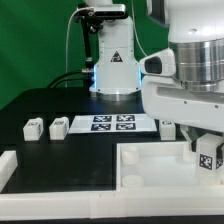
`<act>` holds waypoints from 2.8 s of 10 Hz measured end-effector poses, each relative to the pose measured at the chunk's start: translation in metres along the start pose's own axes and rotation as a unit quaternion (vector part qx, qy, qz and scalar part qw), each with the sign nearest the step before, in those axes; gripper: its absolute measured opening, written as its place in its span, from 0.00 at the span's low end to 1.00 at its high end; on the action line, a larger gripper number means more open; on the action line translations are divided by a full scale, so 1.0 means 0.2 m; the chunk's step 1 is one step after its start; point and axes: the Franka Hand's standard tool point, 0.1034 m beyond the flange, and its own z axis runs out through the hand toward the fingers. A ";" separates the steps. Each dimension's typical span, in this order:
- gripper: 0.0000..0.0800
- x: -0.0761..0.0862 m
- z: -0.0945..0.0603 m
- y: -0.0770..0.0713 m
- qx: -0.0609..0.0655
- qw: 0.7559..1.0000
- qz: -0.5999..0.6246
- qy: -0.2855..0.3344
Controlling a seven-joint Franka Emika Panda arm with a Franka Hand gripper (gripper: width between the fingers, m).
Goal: Assemble one leg
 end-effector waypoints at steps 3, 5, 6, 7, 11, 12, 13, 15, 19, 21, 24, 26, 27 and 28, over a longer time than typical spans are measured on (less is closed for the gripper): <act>0.37 0.01 0.00 0.00 0.018 0.970 0.240 -0.036; 0.37 0.01 0.00 0.00 0.018 0.937 0.344 -0.047; 0.37 0.01 0.00 0.00 0.018 0.922 0.383 -0.050; 0.37 0.00 0.00 -0.01 0.016 0.907 0.418 -0.049; 0.37 0.00 0.00 -0.01 0.014 0.897 0.439 -0.048; 0.66 -0.01 0.00 -0.01 0.014 0.899 0.436 -0.048; 0.78 -0.05 -0.01 -0.02 0.014 0.903 0.427 -0.048; 0.80 -0.10 -0.07 -0.02 0.013 0.919 0.390 -0.052; 0.81 -0.11 -0.03 -0.01 -0.015 0.960 0.271 -0.066; 0.81 -0.11 -0.04 -0.02 -0.013 0.960 0.271 -0.065; 0.81 -0.06 -0.02 0.03 -0.039 0.985 0.154 -0.073; 0.81 -0.04 -0.02 0.02 -0.058 0.991 0.104 -0.068; 0.81 -0.04 -0.01 0.03 -0.058 0.996 0.021 -0.064; 0.81 -0.03 0.00 0.03 -0.055 0.996 -0.030 -0.067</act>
Offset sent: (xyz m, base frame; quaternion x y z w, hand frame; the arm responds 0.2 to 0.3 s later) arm 0.0122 -0.0039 0.0005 0.0435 -0.0219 0.2423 0.9690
